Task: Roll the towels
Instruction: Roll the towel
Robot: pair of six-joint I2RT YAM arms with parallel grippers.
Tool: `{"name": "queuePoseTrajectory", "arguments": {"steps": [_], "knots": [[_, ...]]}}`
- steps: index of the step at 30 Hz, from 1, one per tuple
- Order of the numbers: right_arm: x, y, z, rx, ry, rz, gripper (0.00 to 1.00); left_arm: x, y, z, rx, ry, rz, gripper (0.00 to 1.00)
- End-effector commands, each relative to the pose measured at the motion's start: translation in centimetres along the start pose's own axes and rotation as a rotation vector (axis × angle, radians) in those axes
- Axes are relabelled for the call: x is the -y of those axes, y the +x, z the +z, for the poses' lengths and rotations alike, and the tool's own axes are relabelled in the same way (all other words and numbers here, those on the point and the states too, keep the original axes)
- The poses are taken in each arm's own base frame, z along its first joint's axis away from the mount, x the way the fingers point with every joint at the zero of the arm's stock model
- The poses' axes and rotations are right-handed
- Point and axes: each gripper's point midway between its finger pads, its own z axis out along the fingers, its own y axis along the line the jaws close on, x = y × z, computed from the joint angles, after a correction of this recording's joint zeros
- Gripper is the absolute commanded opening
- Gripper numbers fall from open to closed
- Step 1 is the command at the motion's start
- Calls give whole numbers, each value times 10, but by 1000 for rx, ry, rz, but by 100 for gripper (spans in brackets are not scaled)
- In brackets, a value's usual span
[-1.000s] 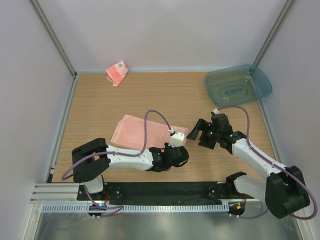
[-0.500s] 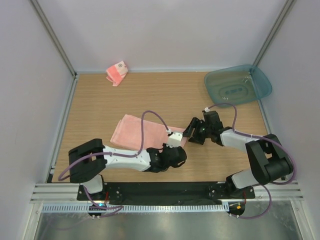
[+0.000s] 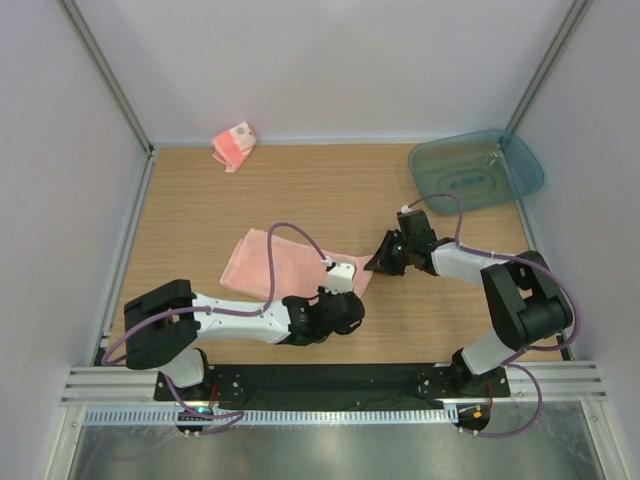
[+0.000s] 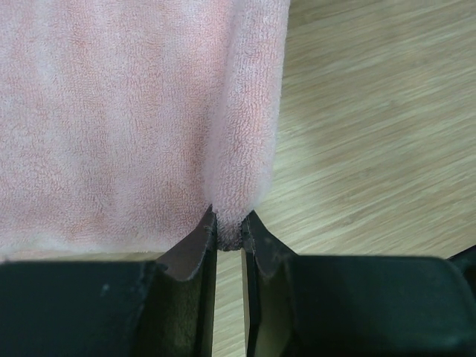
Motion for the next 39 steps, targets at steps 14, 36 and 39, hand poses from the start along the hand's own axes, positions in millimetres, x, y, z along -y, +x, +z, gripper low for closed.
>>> {"name": "queuePoseTrajectory", "arguments": {"steps": [14, 36, 39], "knots": [[-42, -100, -84, 335, 161, -169, 77, 17, -35, -41, 45, 140, -298, 0], [-116, -5, -87, 81, -327, -302, 63, -43, 9, -40, -181, 58, -993, 0], [-122, 17, -81, 37, -379, -329, 57, -49, 16, -41, -192, 40, -1058, 0]]}}
